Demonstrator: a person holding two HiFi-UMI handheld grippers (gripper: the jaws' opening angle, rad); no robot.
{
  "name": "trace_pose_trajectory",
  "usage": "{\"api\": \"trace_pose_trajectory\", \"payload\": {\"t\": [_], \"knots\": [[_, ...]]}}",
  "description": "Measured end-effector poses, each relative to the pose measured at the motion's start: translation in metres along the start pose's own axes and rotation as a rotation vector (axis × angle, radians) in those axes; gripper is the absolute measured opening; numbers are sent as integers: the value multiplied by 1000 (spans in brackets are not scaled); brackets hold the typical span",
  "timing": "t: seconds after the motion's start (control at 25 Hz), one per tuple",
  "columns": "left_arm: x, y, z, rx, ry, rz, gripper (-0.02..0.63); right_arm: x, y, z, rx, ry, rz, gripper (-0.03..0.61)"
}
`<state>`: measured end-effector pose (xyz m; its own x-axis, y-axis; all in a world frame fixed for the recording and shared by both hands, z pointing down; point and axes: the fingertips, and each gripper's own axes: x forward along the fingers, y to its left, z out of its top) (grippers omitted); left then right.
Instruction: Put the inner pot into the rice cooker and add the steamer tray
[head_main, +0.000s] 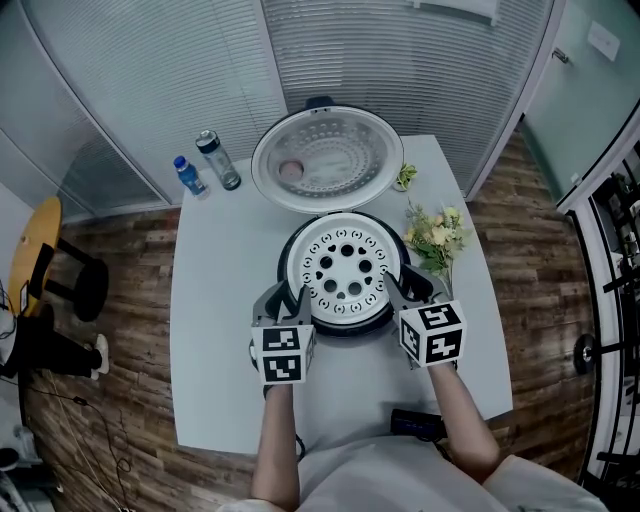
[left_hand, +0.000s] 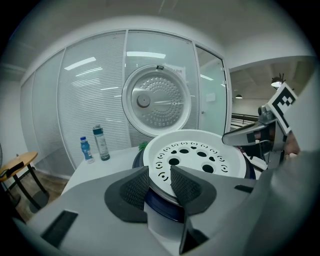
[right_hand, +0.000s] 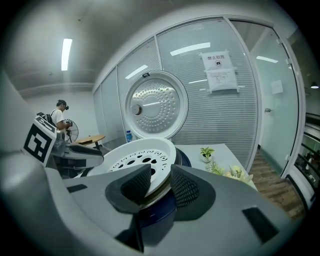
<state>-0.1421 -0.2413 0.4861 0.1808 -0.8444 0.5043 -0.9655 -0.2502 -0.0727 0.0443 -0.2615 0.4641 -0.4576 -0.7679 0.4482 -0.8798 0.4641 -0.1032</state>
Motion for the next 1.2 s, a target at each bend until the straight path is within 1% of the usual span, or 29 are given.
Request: {"api": "trace_pose_trajectory", "payload": {"t": [0.16,0.36,0.68,0.84,0.92,1.04,1.12,1.2], "knots": [[2,1,1,8,10,9,140,3,-1,2,-11,6,-3,121],[0,0,2,-39,1,-19,140,2,0,2,-28,8,-13,120],[1,1,-1,12,22,-3,140,4,0,1,-82,13,-40,120],[-1,0,-3,10,31,-6,141,-1,-3,3,-100,4,-61,120],[-3,0,0,-1,23,-6,141,-6,-4,7,-88,-14,-66,120],[-7,-1,6,-25,-7,-6,141,-14,-4,10,-41,-45,-53,120],[-14,0,9,-52,-44,0,141,-21,0,7,8,-62,-13,117],[-25,3,13,-91,-97,10,141,-27,6,4,69,-77,47,92]]}}
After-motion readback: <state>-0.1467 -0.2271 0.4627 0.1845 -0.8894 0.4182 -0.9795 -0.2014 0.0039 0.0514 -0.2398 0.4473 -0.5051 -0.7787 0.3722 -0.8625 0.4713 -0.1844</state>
